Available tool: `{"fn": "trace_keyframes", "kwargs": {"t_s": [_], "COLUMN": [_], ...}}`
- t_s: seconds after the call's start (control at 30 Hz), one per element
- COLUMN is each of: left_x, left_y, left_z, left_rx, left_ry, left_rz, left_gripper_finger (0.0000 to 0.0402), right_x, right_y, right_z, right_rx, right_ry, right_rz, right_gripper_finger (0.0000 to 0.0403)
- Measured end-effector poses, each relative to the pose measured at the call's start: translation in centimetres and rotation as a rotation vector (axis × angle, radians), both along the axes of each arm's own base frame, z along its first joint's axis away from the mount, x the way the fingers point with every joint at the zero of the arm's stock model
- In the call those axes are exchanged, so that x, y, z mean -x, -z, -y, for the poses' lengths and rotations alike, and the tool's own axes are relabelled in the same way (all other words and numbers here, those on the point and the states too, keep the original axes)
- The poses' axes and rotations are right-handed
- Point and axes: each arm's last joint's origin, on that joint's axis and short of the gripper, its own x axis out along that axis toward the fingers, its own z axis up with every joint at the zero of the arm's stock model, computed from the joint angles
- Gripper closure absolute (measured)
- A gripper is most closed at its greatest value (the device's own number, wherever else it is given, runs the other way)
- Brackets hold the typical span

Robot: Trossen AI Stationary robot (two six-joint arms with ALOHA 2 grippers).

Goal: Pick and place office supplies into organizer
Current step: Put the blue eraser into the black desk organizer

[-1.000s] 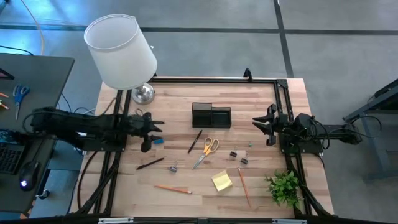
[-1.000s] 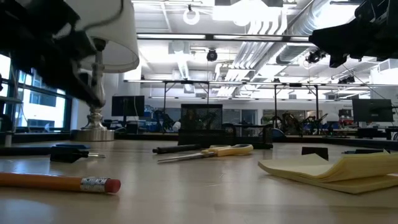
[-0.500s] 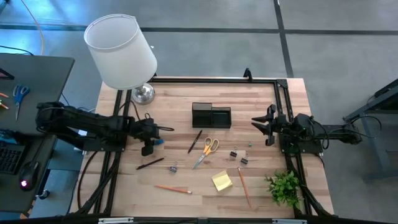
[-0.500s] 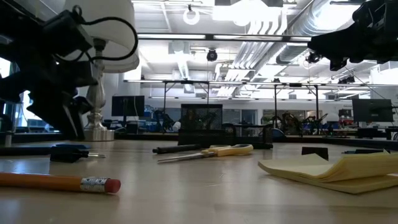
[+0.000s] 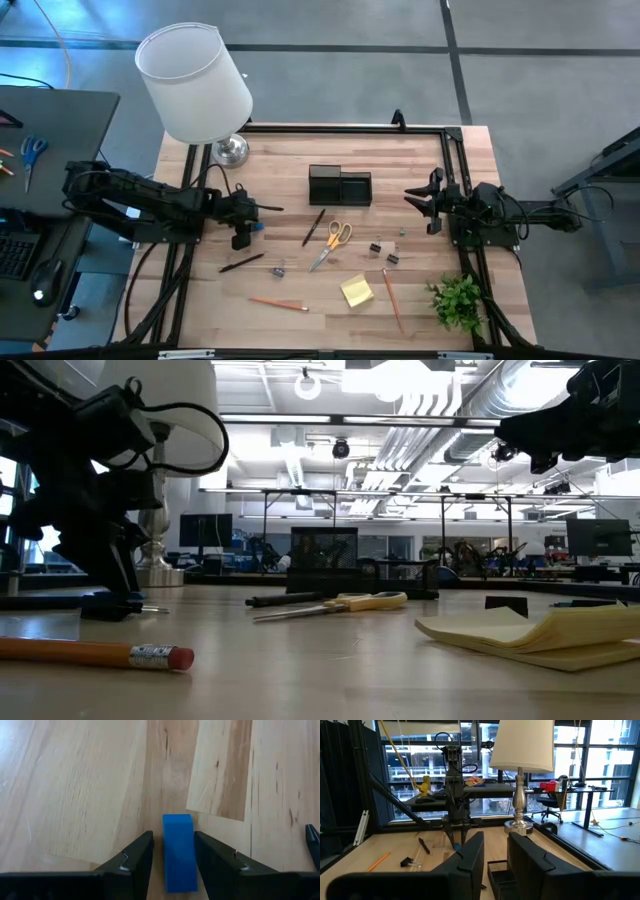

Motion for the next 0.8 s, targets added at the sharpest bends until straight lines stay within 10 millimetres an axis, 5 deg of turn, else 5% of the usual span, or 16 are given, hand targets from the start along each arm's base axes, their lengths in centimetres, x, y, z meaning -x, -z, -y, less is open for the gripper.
{"fn": "trace_keyframes", "kwargs": {"t_s": [0.17,0.47,0.8], "left_x": [0.0,0.02,0.03], "left_y": [0.03,-0.02,-0.33], "left_z": [-0.03,-0.06,-0.06], "left_rx": [-0.009,-0.012,-0.021], "left_ry": [-0.006,-0.011,-0.005], "left_rz": [0.0,0.001,0.037], "left_gripper_finger": [0.0283,0.0385,0.0354], "right_x": [0.0,0.03,0.03], "right_y": [0.0,0.0,0.0], "right_z": [0.0,0.15,0.18], "right_rx": [0.0,-0.007,-0.007], "right_ry": [0.001,0.051,0.061], "right_rz": [0.0,0.0,0.0], "right_gripper_finger": [0.032,0.032,0.032]}}
